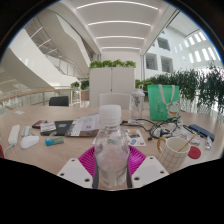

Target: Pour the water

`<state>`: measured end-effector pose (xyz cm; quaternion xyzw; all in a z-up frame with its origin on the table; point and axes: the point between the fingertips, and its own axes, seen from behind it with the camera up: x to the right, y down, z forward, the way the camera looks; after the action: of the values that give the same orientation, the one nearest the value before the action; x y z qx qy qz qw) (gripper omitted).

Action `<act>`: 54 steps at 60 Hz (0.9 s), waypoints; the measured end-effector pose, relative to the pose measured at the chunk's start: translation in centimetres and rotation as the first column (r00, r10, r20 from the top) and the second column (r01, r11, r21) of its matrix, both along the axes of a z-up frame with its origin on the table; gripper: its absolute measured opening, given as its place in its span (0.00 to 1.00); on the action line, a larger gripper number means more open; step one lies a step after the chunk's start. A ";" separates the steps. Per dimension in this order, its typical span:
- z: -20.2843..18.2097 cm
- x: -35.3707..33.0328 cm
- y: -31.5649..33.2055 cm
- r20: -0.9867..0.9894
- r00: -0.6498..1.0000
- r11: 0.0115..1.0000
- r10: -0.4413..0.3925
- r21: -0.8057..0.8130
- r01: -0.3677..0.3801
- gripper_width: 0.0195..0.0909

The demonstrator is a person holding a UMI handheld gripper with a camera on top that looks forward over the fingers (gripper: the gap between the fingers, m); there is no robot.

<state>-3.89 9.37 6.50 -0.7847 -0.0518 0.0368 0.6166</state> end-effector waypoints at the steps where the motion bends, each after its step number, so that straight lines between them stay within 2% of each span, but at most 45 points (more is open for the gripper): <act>1: 0.0 -0.1 0.0 0.009 1.000 1.000 0.005 -0.002 -0.005 0.26; 6: -0.1 -1.4 -0.1 0.035 0.997 0.996 0.069 -0.058 -0.067 0.26; 8: 1.1 -2.0 -0.1 0.007 0.995 0.993 0.098 -0.062 -0.097 0.26; 10: 3.0 -2.0 0.0 -0.030 0.995 0.995 0.092 -0.044 -0.093 0.26; 12: 5.1 -1.0 0.0 -0.111 0.990 0.996 0.085 -0.030 -0.089 0.24; 17: 8.7 0.7 0.3 -0.420 0.906 0.996 0.043 -0.057 -0.074 0.26; 19: 10.3 1.7 0.3 -0.563 0.827 0.993 0.001 -0.097 -0.067 0.26; 22: 10.2 2.5 0.6 -0.736 0.673 0.984 -0.074 -0.163 -0.071 0.26; 26: 9.4 4.1 0.8 -0.901 0.389 0.959 -0.190 -0.255 -0.122 0.26; 28: 9.0 4.7 0.5 -0.942 0.221 0.937 -0.251 -0.293 -0.188 0.26; 30: 8.7 3.3 0.7 -0.940 0.101 0.918 -0.327 -0.341 -0.201 0.26; 34: 8.8 3.4 0.3 -0.912 -0.139 0.894 -0.385 -0.332 -0.299 0.26; 35: 8.8 3.7 0.6 -0.892 -0.209 0.884 -0.400 -0.315 -0.346 0.26; 36: 9.3 2.8 0.5 -0.876 -0.238 0.884 -0.419 -0.333 -0.329 0.26; 39: 10.9 3.2 0.4 -0.832 -0.360 0.885 -0.422 -0.291 -0.364 0.26; 44: 12.6 4.2 0.6 -0.757 -0.507 0.897 -0.411 -0.238 -0.372 0.26; 51: 13.9 5.5 0.7 -0.687 -0.607 0.908 -0.399 -0.201 -0.369 0.26; 52: 13.9 7.5 0.1 -0.672 -0.629 0.905 -0.390 -0.155 -0.396 0.26; 54: 14.0 5.8 0.9 -0.666 -0.632 0.910 -0.397 -0.195 -0.366 0.26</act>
<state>1.91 10.26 20.46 -0.3911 0.5616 0.7204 0.1123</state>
